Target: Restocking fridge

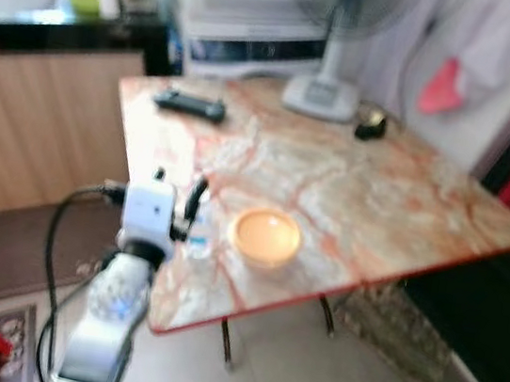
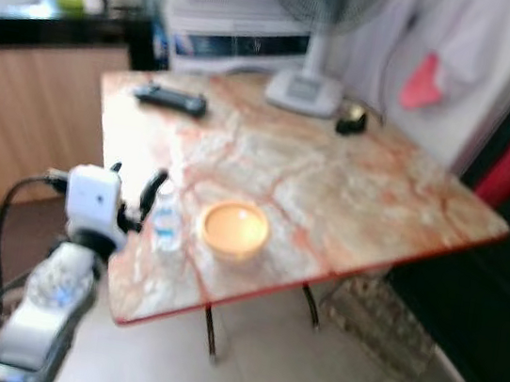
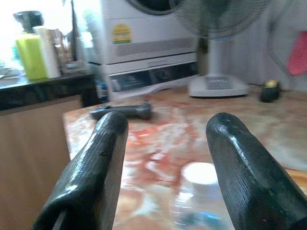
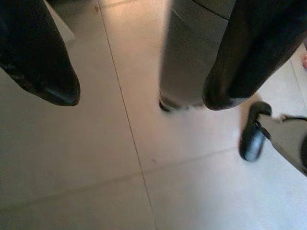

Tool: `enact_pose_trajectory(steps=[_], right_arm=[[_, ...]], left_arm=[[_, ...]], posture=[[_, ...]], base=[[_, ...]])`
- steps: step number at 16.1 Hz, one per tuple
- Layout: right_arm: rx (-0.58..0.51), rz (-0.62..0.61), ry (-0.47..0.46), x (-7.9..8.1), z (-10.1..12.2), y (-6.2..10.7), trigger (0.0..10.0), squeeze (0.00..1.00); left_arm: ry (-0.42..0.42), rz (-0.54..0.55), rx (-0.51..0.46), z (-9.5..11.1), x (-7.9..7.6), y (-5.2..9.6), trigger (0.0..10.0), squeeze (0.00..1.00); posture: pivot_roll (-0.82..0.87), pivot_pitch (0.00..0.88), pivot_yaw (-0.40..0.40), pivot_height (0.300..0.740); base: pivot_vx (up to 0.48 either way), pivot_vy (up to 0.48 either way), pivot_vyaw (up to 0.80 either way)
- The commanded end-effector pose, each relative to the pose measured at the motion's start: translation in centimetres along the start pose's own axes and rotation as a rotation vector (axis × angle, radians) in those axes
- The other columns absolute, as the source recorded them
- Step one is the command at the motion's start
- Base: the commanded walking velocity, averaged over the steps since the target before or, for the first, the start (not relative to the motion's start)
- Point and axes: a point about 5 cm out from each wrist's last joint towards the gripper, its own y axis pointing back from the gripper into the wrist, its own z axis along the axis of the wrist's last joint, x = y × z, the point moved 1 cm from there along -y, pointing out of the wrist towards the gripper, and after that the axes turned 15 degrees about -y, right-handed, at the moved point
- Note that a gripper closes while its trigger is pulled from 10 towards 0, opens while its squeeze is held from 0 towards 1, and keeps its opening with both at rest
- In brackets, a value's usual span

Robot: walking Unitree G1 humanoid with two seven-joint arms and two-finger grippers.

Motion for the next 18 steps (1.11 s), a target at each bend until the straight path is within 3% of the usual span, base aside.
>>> enact_pose_trajectory(steps=[1, 7, 12, 18], right_arm=[[-0.011, 0.009, 0.009, 0.4, 0.5, -0.1, 10.0, 0.00], [-0.008, 0.010, 0.007, 0.4, 0.4, -0.1, 10.0, 0.00], [-0.012, 0.011, 0.004, 0.4, 0.5, -0.2, 10.0, 0.00], [-0.011, 0.011, 0.001, 0.3, 0.5, -0.1, 10.0, 0.00]], left_arm=[[-0.001, 0.000, 0.007, -0.2, 0.1, 0.1, 10.0, 0.00], [-0.010, -0.029, 0.006, -0.3, -0.2, 0.2, 10.0, 0.00], [-0.026, -0.028, -0.006, 0.1, -0.1, 0.0, 10.0, 0.00], [-0.037, 0.010, -0.086, 2.2, 0.8, -0.3, 10.0, 0.00]], posture=[[0.19, 0.000, -0.069, 0.740], [0.19, 0.000, -0.067, 0.740], [0.20, 0.000, -0.067, 0.740], [0.20, 0.000, -0.077, 0.740]], base=[[0.251, 0.000, 0.00], [0.249, 0.000, 0.00], [0.048, 0.000, 0.00], [0.000, 0.000, 0.00]])
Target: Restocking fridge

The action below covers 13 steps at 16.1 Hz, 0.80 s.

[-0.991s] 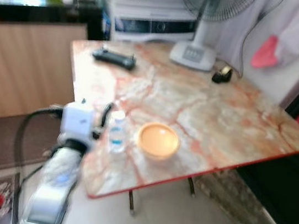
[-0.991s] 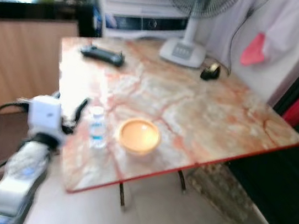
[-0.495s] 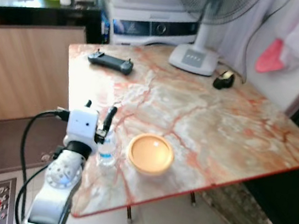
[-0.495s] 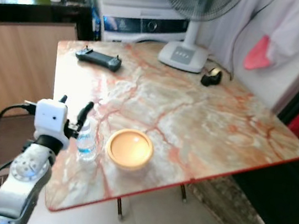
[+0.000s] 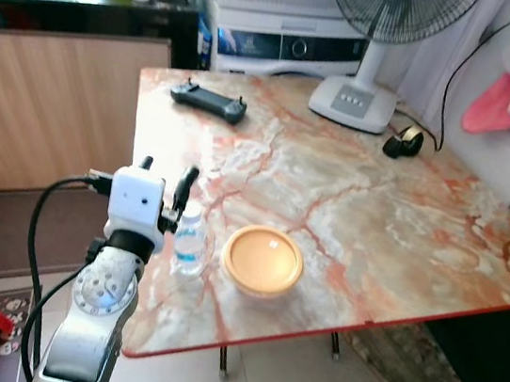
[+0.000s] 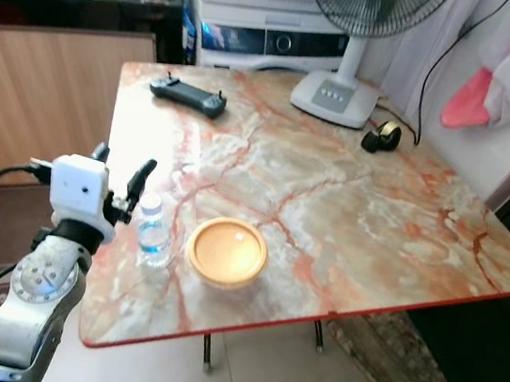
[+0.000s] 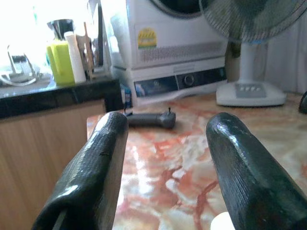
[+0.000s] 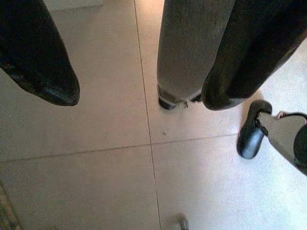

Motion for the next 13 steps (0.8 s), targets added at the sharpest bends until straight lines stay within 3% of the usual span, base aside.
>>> enact_pose_trajectory(steps=[1, 4, 7, 8, 10, 13], right_arm=[[0.013, -0.006, -0.005, -0.3, -0.3, 0.1, 10.0, 0.00], [0.014, -0.006, -0.001, -0.3, -0.3, 0.1, 10.0, 0.00], [0.014, -0.002, 0.001, -0.1, -0.3, 0.1, 10.0, 0.00], [0.014, -0.001, 0.003, -0.1, -0.3, 0.1, 10.0, 0.00], [0.016, 0.000, 0.009, -0.1, -0.3, 0.1, 10.0, 0.00], [0.016, 0.001, 0.008, 0.0, -0.4, 0.0, 10.0, 0.00]], left_arm=[[-0.020, 0.007, -0.049, 1.6, 0.3, -0.6, 10.0, 0.00], [-0.009, -0.065, -0.061, 3.5, 0.3, -1.8, 10.0, 0.00], [-0.031, -0.262, 0.078, 2.7, -0.3, -2.8, 10.0, 0.00], [-0.100, -0.311, 0.164, 2.0, 0.3, -3.1, 10.0, 0.00], [-0.027, -0.343, 0.262, 2.2, 1.4, -4.1, 10.0, 0.00], [-0.012, -0.416, 0.319, 3.3, 2.0, -4.8, 10.0, 0.00]], posture=[[0.20, 0.000, -0.077, 0.740], [0.21, 0.000, -0.079, 0.740], [0.22, 0.000, -0.079, 0.740], [0.22, 0.000, -0.078, 0.740], [0.23, 0.000, -0.079, 0.740], [0.22, 0.000, -0.071, 0.740]], base=[[0.000, 0.000, 0.00], [0.000, 0.000, 0.00], [0.000, 0.000, 0.00], [0.000, 0.000, 0.00], [0.000, 0.000, 0.00], [0.000, 0.000, 0.00]])
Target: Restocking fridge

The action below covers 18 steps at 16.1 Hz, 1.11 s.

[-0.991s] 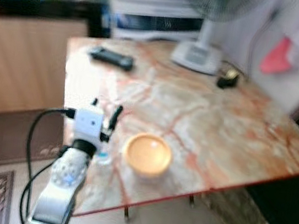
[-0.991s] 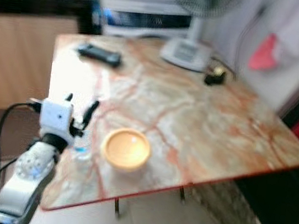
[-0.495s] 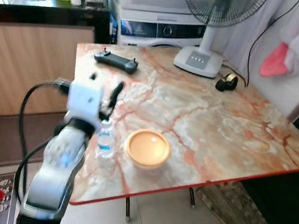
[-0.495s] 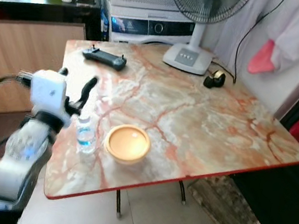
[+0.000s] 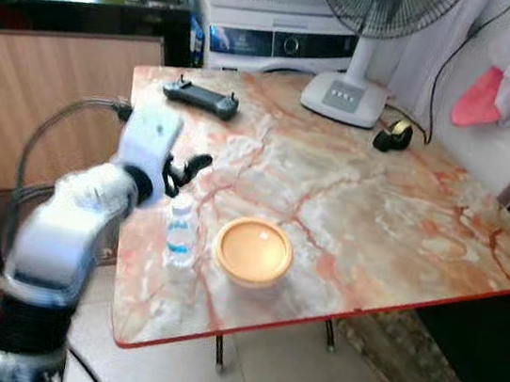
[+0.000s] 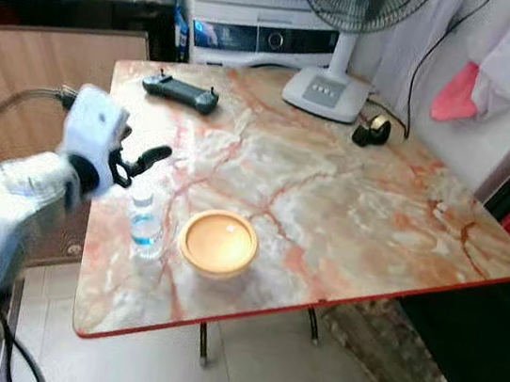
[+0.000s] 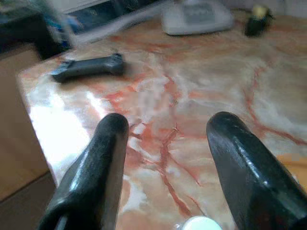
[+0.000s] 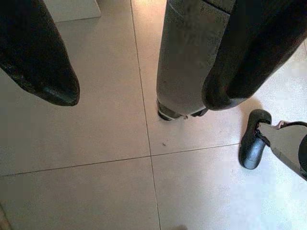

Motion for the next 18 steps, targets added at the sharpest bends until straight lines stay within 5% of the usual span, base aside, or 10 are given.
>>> enact_pose_trajectory(steps=[1, 4, 6, 9, 10, 11, 12, 13, 18], right_arm=[[0.007, -0.003, 0.005, 0.0, -0.2, 0.0, 10.0, 0.00], [0.006, -0.002, 0.003, 0.1, -0.3, 0.0, 10.0, 0.00], [0.006, -0.001, 0.006, 0.1, -0.3, 0.0, 10.0, 0.00], [0.007, 0.000, 0.012, 0.1, -0.3, 0.0, 10.0, 0.00], [0.008, 0.001, 0.015, 0.1, -0.3, 0.0, 10.0, 0.00], [0.008, 0.002, 0.017, 0.1, -0.2, 0.0, 10.0, 0.00], [0.009, 0.002, 0.017, 0.1, -0.2, 0.0, 10.0, 0.00], [0.009, 0.002, 0.018, 0.1, -0.2, 0.0, 10.0, 0.00], [0.005, -0.003, 0.011, -0.1, -0.2, 0.0, 10.0, 0.00]], left_arm=[[0.023, -0.090, 0.011, 0.4, -0.7, 0.1, 10.0, 0.00], [0.068, -0.153, 0.064, 0.1, -0.9, 0.0, 10.0, 0.00], [-0.020, -0.166, 0.107, -0.7, -1.1, -0.1, 10.0, 0.00], [-0.022, -0.134, 0.123, -1.0, -0.8, -0.2, 10.0, 0.00], [0.006, -0.125, 0.134, -1.2, -0.7, -0.2, 10.0, 1.00], [0.035, -0.122, 0.129, -1.1, -0.5, -0.3, 10.0, 1.00], [0.050, -0.127, 0.121, -1.0, -0.5, -0.4, 10.0, 0.80], [0.071, -0.131, 0.129, -1.2, -0.6, -0.5, 10.0, 0.00], [0.095, -0.118, 0.200, -2.6, -0.5, -0.5, 10.0, 0.00]], posture=[[0.23, 0.000, -0.067, 0.740], [0.21, 0.000, -0.053, 0.740], [0.21, 0.000, -0.054, 0.740], [0.21, 0.000, -0.054, 0.740], [0.21, 0.000, -0.055, 0.740], [0.21, 0.000, -0.055, 0.740], [0.21, 0.000, -0.055, 0.740], [0.21, 0.000, -0.055, 0.740], [0.20, 0.000, -0.053, 0.740]], base=[[0.000, 0.000, 0.00], [0.000, 0.000, 0.00], [0.000, 0.000, 0.00], [0.000, 0.000, 0.00], [0.000, 0.000, 0.00], [0.000, 0.000, 0.00], [0.000, 0.000, 0.00], [0.000, 0.000, 0.00], [0.000, 0.000, 0.00]])
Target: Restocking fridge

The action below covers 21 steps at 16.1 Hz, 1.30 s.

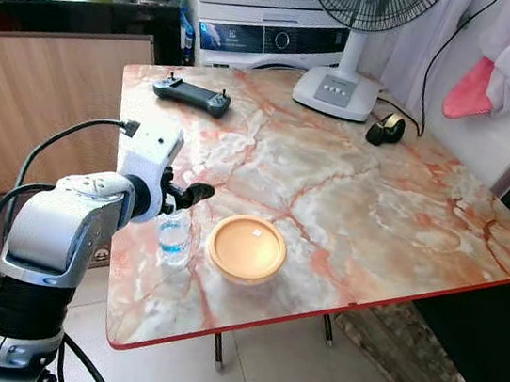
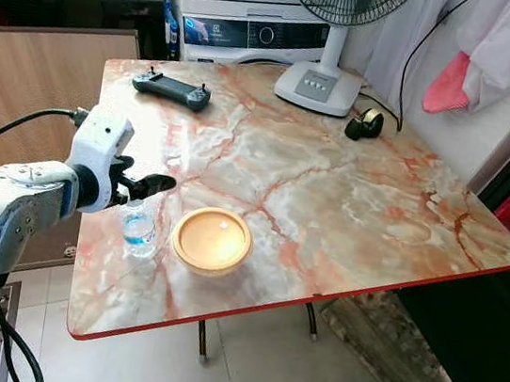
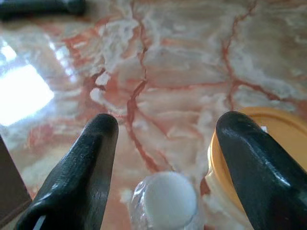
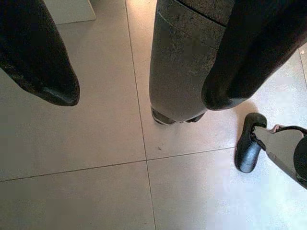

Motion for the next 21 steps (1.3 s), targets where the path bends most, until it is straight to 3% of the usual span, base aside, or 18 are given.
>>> enact_pose_trajectory(steps=[1, 13, 21], right_arm=[[-0.003, -0.012, -0.004, -0.4, 0.0, 0.1, 10.0, 0.00], [0.000, -0.011, -0.005, -0.3, 0.0, 0.1, 10.0, 0.00], [-0.001, -0.011, -0.001, -0.4, 0.0, 0.1, 10.0, 0.00]], left_arm=[[0.009, 0.022, 0.030, -0.4, 0.4, 0.1, 10.0, 0.00], [0.000, -0.019, 0.076, -1.2, -0.9, 0.8, 10.0, 0.00], [0.021, -0.023, 0.082, -1.9, -1.2, 0.3, 10.0, 0.00]], posture=[[0.20, 0.000, -0.054, 0.740], [0.21, 0.003, -0.051, 0.740], [0.21, 0.004, -0.054, 0.740]], base=[[0.000, 0.000, 0.00], [0.000, 0.000, 0.00], [0.000, 0.000, 0.00]])
